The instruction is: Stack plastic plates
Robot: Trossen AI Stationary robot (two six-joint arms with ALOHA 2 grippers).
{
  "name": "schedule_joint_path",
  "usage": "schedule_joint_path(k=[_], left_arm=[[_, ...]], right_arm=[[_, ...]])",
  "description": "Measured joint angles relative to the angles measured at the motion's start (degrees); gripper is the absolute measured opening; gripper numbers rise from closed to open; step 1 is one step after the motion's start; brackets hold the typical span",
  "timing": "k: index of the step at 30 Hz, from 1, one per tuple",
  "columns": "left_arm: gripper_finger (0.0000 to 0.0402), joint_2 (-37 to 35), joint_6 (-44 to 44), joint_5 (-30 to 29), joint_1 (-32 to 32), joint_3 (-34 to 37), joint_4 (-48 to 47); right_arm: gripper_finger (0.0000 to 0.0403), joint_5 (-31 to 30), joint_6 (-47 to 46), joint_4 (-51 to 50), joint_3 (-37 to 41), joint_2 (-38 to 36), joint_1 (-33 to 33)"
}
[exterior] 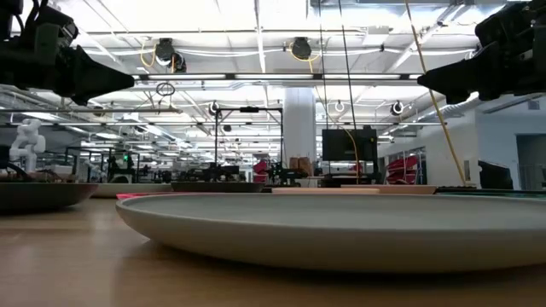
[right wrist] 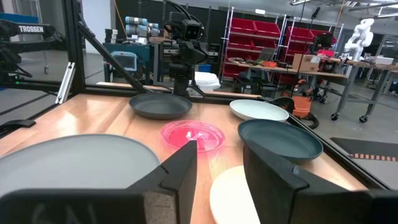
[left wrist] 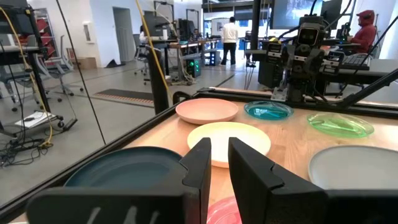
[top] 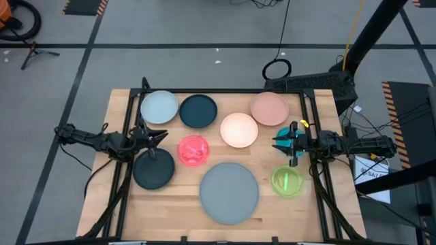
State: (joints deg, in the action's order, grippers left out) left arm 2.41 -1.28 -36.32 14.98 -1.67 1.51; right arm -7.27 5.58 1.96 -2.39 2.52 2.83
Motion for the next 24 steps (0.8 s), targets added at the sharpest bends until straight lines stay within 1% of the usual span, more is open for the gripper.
schedule_joint_path(k=[6,9,10,13,14,18,24], left_arm=[[0.0062,0.0,0.0,0.0,0.0,0.0,0.0],[0.0062,0.0,0.1,0.0,0.0,0.0,0.1],[0.0062,0.0,0.8,0.0,0.0,0.0,0.4],[0.0062,0.0,10.3,1.6,0.0,0.0,1.6],[0.0062,0.0,11.6,1.7,0.0,0.0,2.4],[0.0062,0.0,12.5,1.7,-0.2,0.0,5.4],[0.0062,0.0,16.8,1.7,-0.2,0.0,8.5]], right_arm=[[0.0125,0.0,-0.3,0.8,0.0,0.0,0.0],[0.0125,0.0,-3.9,1.0,0.0,0.0,0.0],[0.0125,0.0,-5.5,1.2,0.0,0.0,0.0],[0.0125,-0.2,-7.4,3.0,0.0,0.0,0.0],[0.0125,-0.2,-7.3,4.2,0.0,0.0,0.0],[0.0125,-0.2,-6.5,5.8,0.0,0.0,0.0],[0.0125,-0.3,-13.1,8.2,0.0,0.3,0.0]])
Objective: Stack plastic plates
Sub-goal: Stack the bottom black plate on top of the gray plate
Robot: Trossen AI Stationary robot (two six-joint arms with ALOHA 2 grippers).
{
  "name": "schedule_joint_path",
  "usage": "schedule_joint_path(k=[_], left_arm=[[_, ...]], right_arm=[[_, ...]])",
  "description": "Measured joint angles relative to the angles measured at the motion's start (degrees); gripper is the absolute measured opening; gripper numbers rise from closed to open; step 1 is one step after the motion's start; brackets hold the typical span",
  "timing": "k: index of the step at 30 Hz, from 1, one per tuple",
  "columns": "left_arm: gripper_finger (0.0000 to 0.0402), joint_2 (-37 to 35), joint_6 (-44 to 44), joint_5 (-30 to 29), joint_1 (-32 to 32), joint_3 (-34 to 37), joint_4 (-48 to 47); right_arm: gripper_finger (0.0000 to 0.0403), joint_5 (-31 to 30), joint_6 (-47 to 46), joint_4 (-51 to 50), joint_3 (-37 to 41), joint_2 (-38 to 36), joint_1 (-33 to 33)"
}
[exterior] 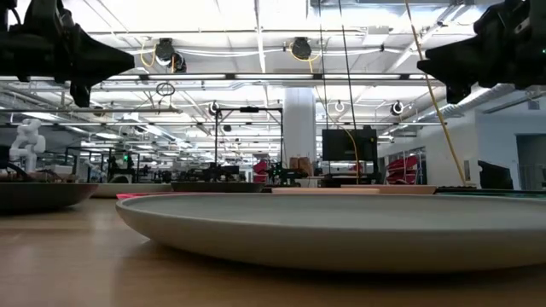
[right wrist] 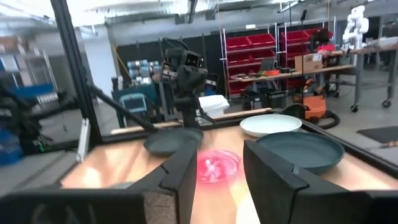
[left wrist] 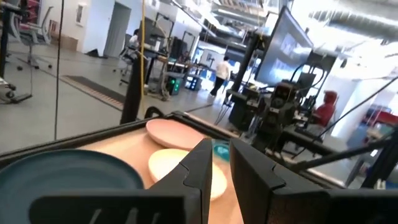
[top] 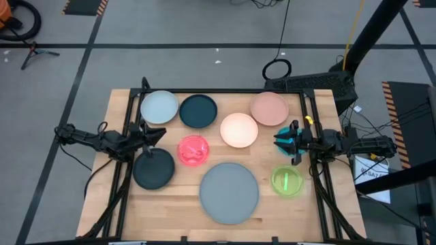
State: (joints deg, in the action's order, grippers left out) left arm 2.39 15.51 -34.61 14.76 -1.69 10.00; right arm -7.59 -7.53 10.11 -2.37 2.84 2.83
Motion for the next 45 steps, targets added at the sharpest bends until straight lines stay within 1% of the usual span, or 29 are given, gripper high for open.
schedule_joint_path(k=[3,6,9,11,14,15,17,24,27,29,31,34,36,38,41,43,45], left_arm=[[0.0062,0.1,3.4,0.0,0.0,0.0,-1.0],[0.0062,1.0,7.3,0.1,0.0,0.0,-1.2],[0.0062,2.6,11.2,1.9,0.4,0.0,-1.3],[0.0062,4.1,12.8,3.3,0.9,0.0,-1.2],[0.0062,6.8,14.9,3.6,1.5,0.0,-0.3],[0.0062,7.7,15.3,3.6,1.6,0.0,0.3],[0.0062,9.6,15.9,3.6,1.7,0.0,2.6],[0.0062,18.4,19.3,3.7,3.1,0.0,13.4],[0.0062,22.6,23.3,3.6,3.1,-1.1,14.5],[0.0062,25.6,26.6,3.6,3.1,-4.1,10.8],[0.0062,29.1,30.4,3.7,3.1,-8.6,3.0],[0.0062,35.0,37.7,5.0,3.1,-17.8,-15.5],[0.0062,39.7,43.7,8.6,3.2,-24.3,-28.9],[0.0062,44.4,48.7,12.7,4.1,-29.5,-38.8],[0.0062,51.2,54.0,18.5,6.1,-35.3,-48.1],[0.0062,55.0,57.4,22.3,7.5,-38.1,-51.8],[0.0062,58.3,60.3,25.1,8.8,-40.0,-53.3]], right_arm=[[0.0125,0.2,-2.1,3.4,0.0,1.5,0.2],[0.0125,0.2,-2.3,9.7,0.0,4.3,0.6],[0.0125,0.2,-2.3,14.8,-0.5,7.2,1.1],[0.0125,0.1,-2.0,13.6,-1.9,9.4,1.1],[0.0125,-0.4,-1.0,13.3,-5.7,12.7,1.0],[0.0125,-1.6,-0.9,13.2,-6.9,13.8,1.0],[0.0125,-3.3,-0.8,12.5,-9.6,16.0,1.0],[0.0125,-4.6,1.5,4.7,-18.4,22.5,1.0],[0.0125,-8.3,2.4,1.8,-22.6,25.0,1.0],[0.0125,-10.7,3.1,-1.4,-25.0,26.4,1.0],[0.0125,-12.1,4.1,-3.9,-26.7,27.6,1.0],[0.0125,-12.1,5.5,-4.9,-27.9,29.0,0.9],[0.0125,-12.1,6.2,-4.8,-28.6,29.6,0.9],[0.0125,-12.2,7.0,-4.9,-29.3,30.0,0.9],[0.0125,-13.7,8.5,-4.7,-30.2,30.2,0.9],[0.0125,-15.2,9.4,-4.8,-30.5,30.2,0.9],[0.0125,-16.5,10.0,-4.7,-30.6,30.2,0.9]])
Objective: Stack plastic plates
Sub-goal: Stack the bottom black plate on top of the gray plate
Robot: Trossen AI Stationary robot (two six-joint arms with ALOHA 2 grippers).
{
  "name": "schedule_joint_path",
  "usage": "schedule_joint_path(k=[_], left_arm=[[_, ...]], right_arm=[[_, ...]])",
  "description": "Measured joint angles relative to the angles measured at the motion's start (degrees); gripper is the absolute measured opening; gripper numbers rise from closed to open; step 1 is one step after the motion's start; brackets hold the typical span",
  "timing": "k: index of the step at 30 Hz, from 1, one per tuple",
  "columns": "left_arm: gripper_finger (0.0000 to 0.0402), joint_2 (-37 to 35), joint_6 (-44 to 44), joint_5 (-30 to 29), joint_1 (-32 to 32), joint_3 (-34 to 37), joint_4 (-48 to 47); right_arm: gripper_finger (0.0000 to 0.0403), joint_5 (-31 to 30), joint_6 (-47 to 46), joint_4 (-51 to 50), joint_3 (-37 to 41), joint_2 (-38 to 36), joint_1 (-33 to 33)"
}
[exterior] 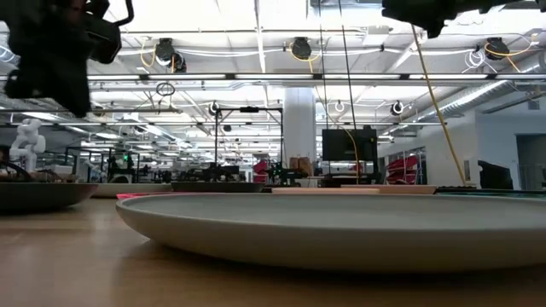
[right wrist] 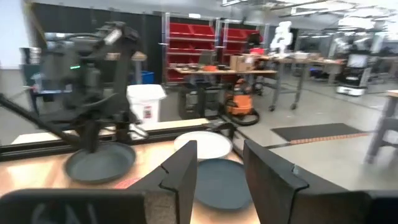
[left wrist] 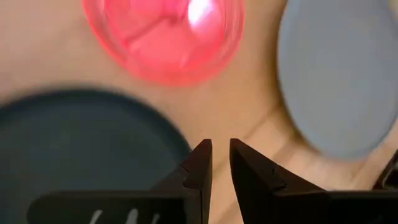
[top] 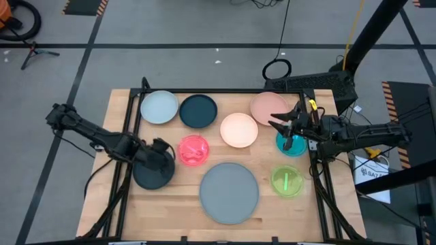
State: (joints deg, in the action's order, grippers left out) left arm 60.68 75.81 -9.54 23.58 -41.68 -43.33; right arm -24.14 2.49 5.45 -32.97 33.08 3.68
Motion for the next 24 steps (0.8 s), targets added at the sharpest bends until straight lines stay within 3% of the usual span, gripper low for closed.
schedule_joint_path(k=[13,24], left_arm=[[0.0062,12.5,18.1,2.3,9.0,-3.9,-0.3],[0.0063,14.7,18.4,3.4,9.5,-3.9,-1.6]], right_arm=[[0.0125,0.1,-0.1,-0.1,0.0,0.6,0.0],[0.0125,0.2,-0.2,-0.2,0.0,1.2,0.0]])
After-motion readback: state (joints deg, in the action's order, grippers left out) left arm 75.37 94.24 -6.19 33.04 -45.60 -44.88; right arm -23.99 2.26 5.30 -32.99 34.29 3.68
